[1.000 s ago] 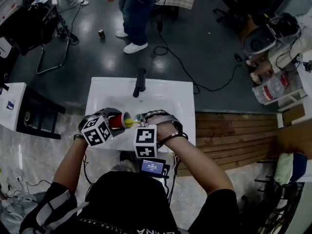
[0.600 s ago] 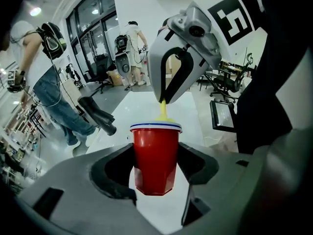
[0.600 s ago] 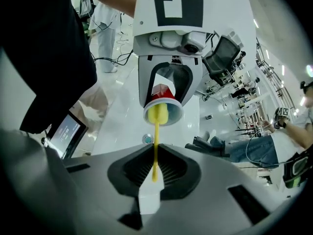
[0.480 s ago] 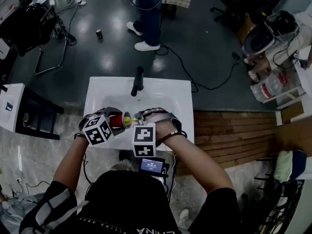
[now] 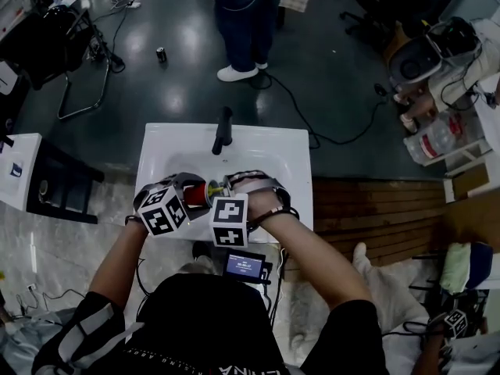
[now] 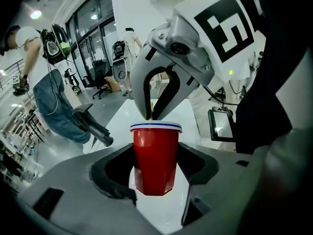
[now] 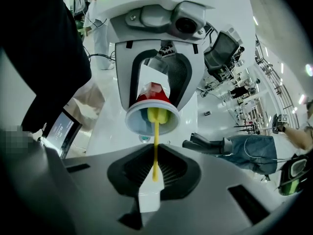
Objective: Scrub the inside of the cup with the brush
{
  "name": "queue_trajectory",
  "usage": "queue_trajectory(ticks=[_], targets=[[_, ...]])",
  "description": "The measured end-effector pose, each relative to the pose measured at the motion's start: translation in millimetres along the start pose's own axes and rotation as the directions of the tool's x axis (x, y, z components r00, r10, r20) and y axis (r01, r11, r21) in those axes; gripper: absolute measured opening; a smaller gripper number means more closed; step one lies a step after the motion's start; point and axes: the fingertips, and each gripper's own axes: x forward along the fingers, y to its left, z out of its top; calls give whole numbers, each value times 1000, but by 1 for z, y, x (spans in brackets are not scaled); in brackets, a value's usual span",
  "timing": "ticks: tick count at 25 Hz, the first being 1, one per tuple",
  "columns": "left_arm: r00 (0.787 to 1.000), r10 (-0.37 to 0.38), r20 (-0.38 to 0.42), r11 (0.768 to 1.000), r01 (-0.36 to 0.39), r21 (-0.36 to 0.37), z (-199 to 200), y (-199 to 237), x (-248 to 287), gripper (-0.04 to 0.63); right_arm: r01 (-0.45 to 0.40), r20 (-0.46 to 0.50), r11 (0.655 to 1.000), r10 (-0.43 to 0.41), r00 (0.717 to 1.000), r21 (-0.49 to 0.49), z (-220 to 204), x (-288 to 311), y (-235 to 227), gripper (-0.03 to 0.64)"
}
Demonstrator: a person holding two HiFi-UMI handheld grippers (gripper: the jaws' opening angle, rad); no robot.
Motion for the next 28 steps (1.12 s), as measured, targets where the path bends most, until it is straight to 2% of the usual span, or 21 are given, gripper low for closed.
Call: queue_trajectory(ticks=[12, 28], targets=[[1000, 23, -11, 1000, -23, 6, -5, 8, -4, 281, -39, 41, 999, 39, 998, -15, 15, 0, 12, 37], [999, 40, -37, 999, -41, -20, -23, 11, -2, 281, -12, 70, 999, 8, 998, 53, -1, -11, 4, 37]])
